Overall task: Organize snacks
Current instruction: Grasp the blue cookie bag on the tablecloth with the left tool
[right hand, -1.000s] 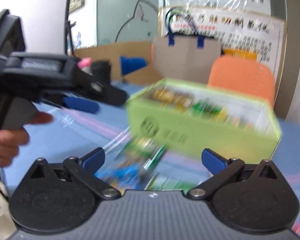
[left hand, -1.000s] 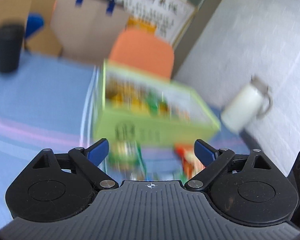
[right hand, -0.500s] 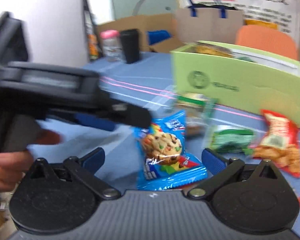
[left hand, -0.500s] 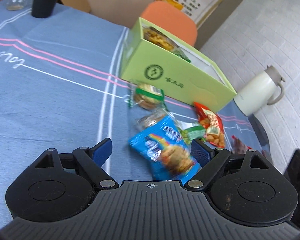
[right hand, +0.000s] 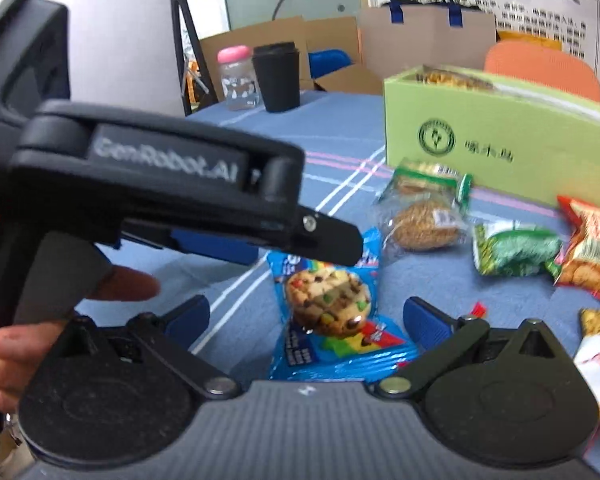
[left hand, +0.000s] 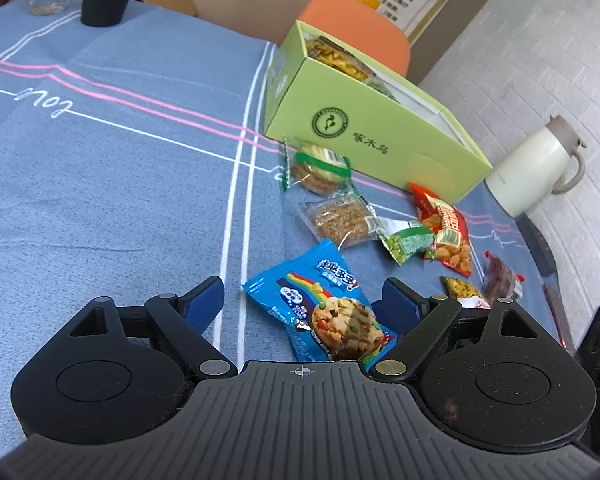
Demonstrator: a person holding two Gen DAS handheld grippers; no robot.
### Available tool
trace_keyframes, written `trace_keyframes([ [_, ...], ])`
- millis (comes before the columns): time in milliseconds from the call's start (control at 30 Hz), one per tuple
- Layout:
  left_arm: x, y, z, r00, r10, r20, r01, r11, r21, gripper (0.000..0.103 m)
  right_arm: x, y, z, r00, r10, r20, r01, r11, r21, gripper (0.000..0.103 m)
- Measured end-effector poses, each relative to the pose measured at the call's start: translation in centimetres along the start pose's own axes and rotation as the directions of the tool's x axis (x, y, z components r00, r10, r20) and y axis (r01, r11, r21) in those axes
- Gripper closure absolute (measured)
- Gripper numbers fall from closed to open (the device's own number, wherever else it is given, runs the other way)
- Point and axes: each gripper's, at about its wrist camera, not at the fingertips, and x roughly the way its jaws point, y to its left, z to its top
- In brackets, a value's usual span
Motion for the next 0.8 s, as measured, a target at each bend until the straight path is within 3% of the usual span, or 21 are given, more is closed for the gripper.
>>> trace_keyframes([
  [167, 0.1, 0.3, -0.1, 1.0, -0.014, -0.006, 0.013, 1.0, -0.005, 0.029, 0.0, 0.3, -0.4, 0.999, -0.025, 0.024, 0.025, 1.0, 0.006, 0.001],
  [267, 0.1, 0.4, -0.2, 1.0, -0.02, -0.006, 0.02, 1.0, -0.008, 0.029, -0.4, -0.2, -1.4, 0.995, 0.003, 0.097, -0.006, 0.999, 0.034, 0.001],
  [400, -0.6, 0.8, -0.3, 0.999, -0.047, -0.013, 0.046, 0.998, -0.036, 0.029, -0.6, 0.4, -0.7, 1.0, -0.027, 0.012, 0.027, 1.0, 0.001, 0.001],
  [500, -1.9, 1.3, -0.7, 0.994, -0.104, -0.01, 0.104, 0.993, -0.055, 0.029, -1.8, 0.5, -0.5, 0.999, 0.016, 0.038, -0.016, 1.0, 0.006, 0.001],
  [600, -1.9, 1.0, -0.7, 0.989, -0.144, -0.026, 0.143, 0.989, -0.048, 0.029, -1.0, 0.7, -0.2, 1.0, 0.004, 0.02, -0.004, 1.0, -0.026, 0.001],
  [800, 0.2, 0.0, -0.5, 0.987, -0.137, -0.087, 0.136, 0.991, -0.018, 0.037, 0.5, 2.0, -0.1, 0.999, -0.048, -0.017, 0.046, 0.994, -0.095, 0.001],
])
